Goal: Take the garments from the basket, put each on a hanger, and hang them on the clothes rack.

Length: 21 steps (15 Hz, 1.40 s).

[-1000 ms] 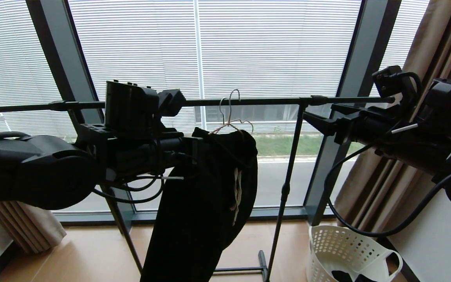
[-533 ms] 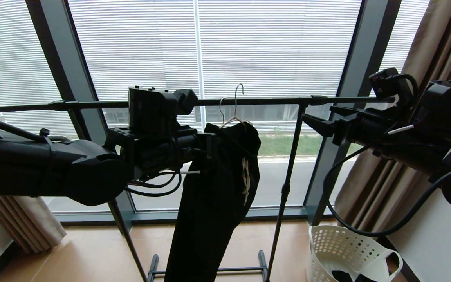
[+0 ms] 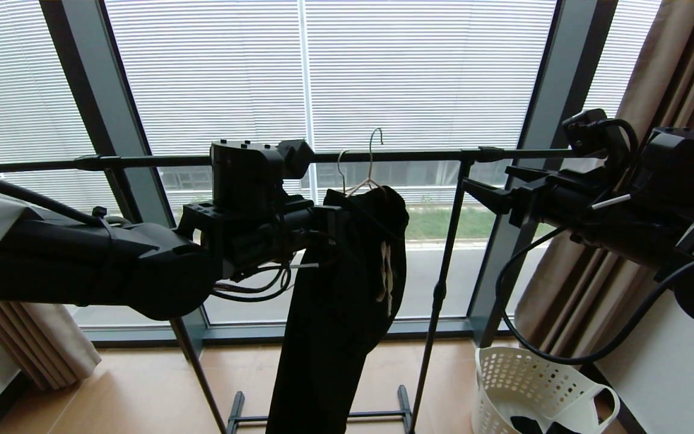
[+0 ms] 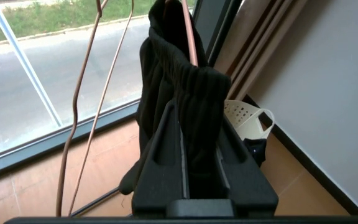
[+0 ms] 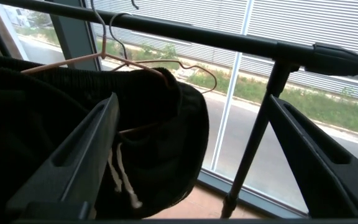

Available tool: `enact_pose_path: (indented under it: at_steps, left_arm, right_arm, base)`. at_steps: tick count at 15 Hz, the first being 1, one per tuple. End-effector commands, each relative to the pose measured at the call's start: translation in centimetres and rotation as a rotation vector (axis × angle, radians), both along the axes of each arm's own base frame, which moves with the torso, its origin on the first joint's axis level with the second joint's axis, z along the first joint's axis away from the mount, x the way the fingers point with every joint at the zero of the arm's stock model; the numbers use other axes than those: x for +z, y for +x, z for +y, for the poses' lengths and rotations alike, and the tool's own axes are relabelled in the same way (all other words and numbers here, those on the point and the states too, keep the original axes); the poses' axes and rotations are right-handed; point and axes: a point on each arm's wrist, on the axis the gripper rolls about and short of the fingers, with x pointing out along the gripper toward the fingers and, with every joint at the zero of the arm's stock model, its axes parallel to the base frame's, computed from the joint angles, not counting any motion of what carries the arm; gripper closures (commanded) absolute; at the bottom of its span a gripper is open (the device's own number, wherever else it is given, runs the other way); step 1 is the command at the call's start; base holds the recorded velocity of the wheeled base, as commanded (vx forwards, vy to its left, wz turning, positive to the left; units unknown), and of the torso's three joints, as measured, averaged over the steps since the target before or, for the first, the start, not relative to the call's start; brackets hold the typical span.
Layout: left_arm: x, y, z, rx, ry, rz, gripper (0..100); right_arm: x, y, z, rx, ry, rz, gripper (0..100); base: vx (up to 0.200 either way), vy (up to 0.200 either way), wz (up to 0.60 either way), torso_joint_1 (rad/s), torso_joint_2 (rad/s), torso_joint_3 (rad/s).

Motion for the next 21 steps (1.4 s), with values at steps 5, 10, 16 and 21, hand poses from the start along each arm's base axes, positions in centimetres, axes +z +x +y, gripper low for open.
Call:
enact_pose_path:
  at_steps: [5, 10, 16, 21]
  left_arm:
    - [-1.4, 1.9, -1.4, -0.002, -0.008, -0.010, 100]
    - [-3.0, 4.0, -2.8, -0.003, -0.005, -0.005, 100]
    - [-3.3, 5.2, -3.4, 0.000, -0.028, -0.034, 100]
    - [-4.0, 6.1, -3.9, 0.005, -0.035, -0.047, 100]
  right_arm:
    - [-0.3, 0.2, 0.1, 0.001, -0.007, 0.006, 0]
    - [-0.6, 0.3, 0.1, 0.002, -0.026, 0.007, 0]
    - [-1.5, 0.7, 0.3, 0.008, -0.050, 0.023, 0]
    - [-1.9, 0.8, 0.4, 0.010, -0.059, 0.032, 0]
  base:
    - [0.000, 0.000, 0.00, 0.000, 0.00, 0.000]
    - [0.000, 0.000, 0.00, 0.000, 0.00, 0.000]
    - [0.000, 0.000, 0.00, 0.000, 0.00, 0.000]
    - [0.000, 0.000, 0.00, 0.000, 0.00, 0.000]
